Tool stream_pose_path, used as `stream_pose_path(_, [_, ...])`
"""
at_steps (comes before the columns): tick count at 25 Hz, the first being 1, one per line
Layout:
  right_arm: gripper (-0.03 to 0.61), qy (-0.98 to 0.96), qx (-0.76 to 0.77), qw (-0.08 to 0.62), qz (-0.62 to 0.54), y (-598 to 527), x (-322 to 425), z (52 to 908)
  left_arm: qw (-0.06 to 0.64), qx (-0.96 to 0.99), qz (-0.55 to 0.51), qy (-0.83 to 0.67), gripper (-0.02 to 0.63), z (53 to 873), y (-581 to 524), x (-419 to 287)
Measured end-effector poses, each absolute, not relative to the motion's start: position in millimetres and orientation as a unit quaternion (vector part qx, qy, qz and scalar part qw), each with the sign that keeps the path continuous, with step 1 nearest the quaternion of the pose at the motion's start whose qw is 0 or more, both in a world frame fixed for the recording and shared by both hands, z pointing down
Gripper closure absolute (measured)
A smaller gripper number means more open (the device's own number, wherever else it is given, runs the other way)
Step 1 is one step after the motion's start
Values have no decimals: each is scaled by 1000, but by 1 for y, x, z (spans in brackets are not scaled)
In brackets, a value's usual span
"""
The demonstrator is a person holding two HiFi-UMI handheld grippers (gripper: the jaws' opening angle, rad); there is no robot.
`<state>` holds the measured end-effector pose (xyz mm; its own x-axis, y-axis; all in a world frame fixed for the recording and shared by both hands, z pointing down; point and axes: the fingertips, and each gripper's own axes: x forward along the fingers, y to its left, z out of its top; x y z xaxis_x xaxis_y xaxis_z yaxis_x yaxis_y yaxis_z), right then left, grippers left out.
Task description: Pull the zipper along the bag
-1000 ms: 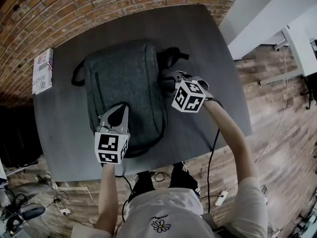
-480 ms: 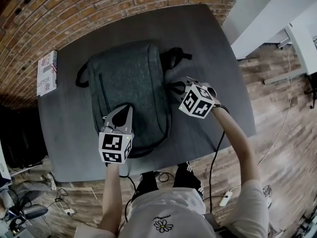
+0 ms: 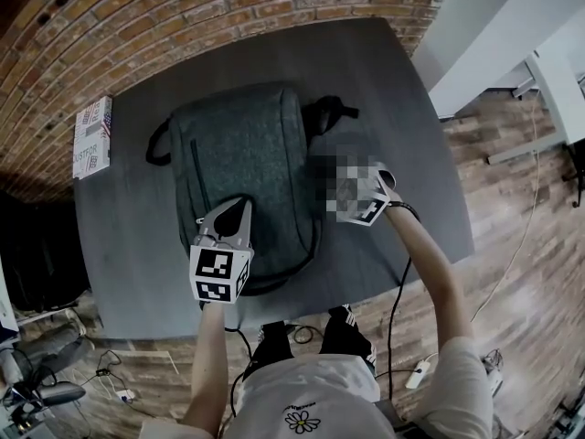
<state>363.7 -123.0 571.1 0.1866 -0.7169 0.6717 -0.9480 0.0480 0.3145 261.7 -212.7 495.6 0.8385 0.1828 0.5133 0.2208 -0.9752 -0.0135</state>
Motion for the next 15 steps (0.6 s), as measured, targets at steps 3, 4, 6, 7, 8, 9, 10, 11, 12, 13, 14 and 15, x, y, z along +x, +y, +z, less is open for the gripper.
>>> stream_pose_path(3, [572,-615,655,415,143,-118,361,572,37,-958,-262,-107,615,496,-214,265])
stream_pose_path(4, [572,-614,647,430,141,-115,360,572,36,-958,-262,-107,615,497,-215,265])
stream_pose_path(6, [574,-618,624,456,141,-109,353,574,36,-958,-264,-107,615,498,-215,265])
stream_pose_path(7, [574,-625,608,468,142,-105,345,576,35,-957,-265,-107,615,499,-214,264])
stream_pose_path(8, [574,-633,590,479,144,-101,335,578,34,-957,-267,-108,615,499,-214,263])
stream_pose_path(9, [574,-641,574,488,148,-96,324,579,32,-957,-269,-109,615,500,-213,263])
stream_pose_path(10, [574,-647,561,493,154,-91,312,580,30,-956,-270,-110,615,501,-213,263])
stream_pose_path(11, [574,-653,552,493,161,-85,300,581,30,-956,-271,-110,615,501,-212,263])
stream_pose_path(12, [574,-657,546,492,169,-81,288,581,29,-955,-272,-111,615,502,-212,263])
stream_pose_path(13, [574,-661,541,490,175,-77,278,581,30,-955,-272,-111,615,501,-213,264])
stream_pose_path(14, [574,-663,536,491,180,-73,268,581,30,-956,-271,-112,615,501,-214,266])
stream_pose_path(15, [574,-665,531,493,183,-70,259,580,30,-956,-269,-112,615,500,-215,267])
